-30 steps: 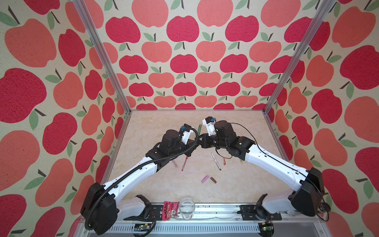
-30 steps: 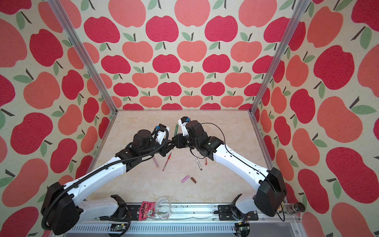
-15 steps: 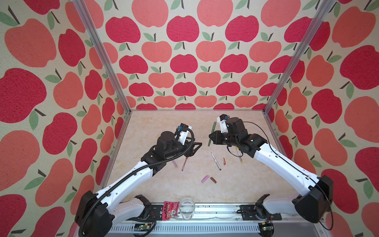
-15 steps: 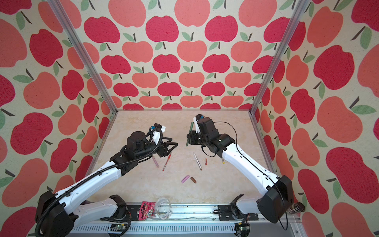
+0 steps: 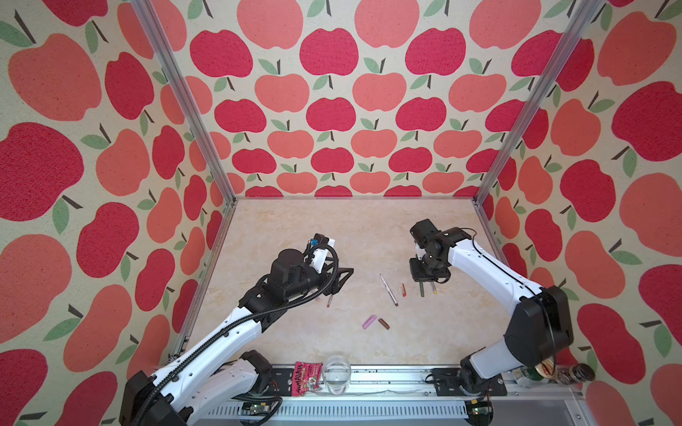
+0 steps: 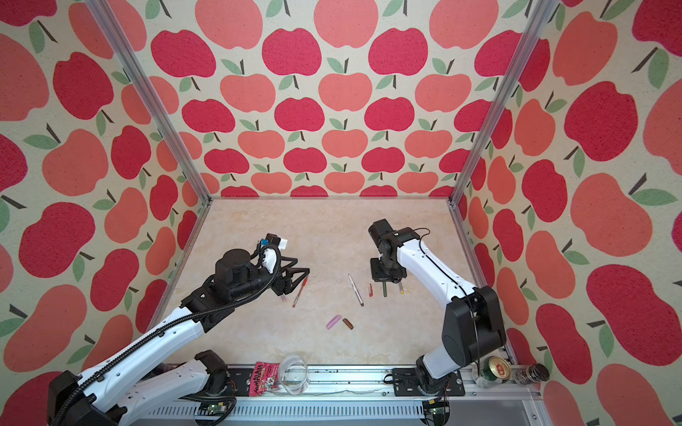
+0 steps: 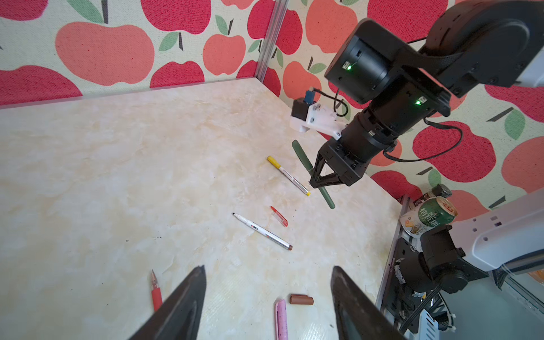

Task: Insert the pens into the pen caps
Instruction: 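Lower the capped green pen onto the table and open the right gripper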

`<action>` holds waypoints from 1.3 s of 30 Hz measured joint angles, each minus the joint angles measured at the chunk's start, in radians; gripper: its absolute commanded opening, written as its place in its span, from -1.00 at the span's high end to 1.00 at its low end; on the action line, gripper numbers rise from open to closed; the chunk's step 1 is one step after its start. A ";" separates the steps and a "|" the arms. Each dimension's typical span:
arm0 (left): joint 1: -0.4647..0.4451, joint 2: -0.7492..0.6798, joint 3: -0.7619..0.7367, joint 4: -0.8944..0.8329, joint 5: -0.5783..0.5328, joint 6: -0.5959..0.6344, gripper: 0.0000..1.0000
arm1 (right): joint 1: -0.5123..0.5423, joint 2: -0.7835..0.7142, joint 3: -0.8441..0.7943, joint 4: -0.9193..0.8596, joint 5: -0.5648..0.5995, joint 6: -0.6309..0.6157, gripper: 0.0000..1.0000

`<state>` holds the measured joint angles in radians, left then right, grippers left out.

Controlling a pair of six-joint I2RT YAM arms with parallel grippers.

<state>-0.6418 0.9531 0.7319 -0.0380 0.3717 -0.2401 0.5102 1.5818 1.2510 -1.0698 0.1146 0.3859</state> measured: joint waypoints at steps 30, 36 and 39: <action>0.000 -0.006 0.000 -0.042 0.001 -0.008 -0.37 | -0.047 0.346 0.088 0.087 0.117 -0.098 0.95; 0.000 -0.007 0.000 -0.042 0.002 -0.008 -0.37 | -0.059 0.352 0.087 0.101 0.124 -0.098 0.89; 0.000 -0.007 0.000 -0.041 0.001 -0.008 -0.37 | -0.062 0.356 0.087 0.107 0.130 -0.097 0.82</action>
<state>-0.6418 0.9459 0.7319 -0.0792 0.3729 -0.2481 0.4484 1.9381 1.3384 -0.9630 0.2443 0.2886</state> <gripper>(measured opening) 0.685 0.141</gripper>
